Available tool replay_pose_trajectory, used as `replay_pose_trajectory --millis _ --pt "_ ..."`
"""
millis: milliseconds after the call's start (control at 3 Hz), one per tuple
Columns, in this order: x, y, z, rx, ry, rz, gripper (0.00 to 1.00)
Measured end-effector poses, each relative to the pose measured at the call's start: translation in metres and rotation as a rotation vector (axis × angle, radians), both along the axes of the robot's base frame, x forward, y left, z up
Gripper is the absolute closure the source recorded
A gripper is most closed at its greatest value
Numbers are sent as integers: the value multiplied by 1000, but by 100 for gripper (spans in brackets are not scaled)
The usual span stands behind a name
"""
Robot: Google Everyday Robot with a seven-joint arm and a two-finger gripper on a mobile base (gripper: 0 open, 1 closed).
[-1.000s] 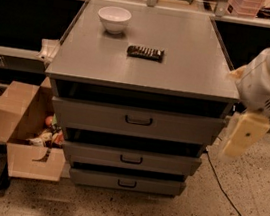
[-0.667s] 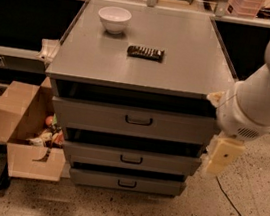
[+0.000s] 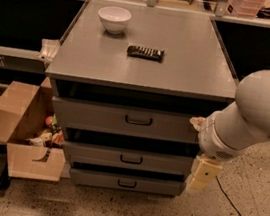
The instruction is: Open middle drawer
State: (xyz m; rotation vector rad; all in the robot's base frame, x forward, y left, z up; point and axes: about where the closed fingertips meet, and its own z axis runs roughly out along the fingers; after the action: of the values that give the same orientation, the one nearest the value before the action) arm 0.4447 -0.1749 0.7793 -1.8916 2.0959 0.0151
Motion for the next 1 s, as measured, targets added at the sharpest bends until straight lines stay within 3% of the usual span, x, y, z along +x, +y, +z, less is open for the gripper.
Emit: replay_pose_trajectory --millis 333,1000 --pt "6 -12 -23 -46 -35 -26 0" --pt "28 -33 -113 -27 1 61 0"
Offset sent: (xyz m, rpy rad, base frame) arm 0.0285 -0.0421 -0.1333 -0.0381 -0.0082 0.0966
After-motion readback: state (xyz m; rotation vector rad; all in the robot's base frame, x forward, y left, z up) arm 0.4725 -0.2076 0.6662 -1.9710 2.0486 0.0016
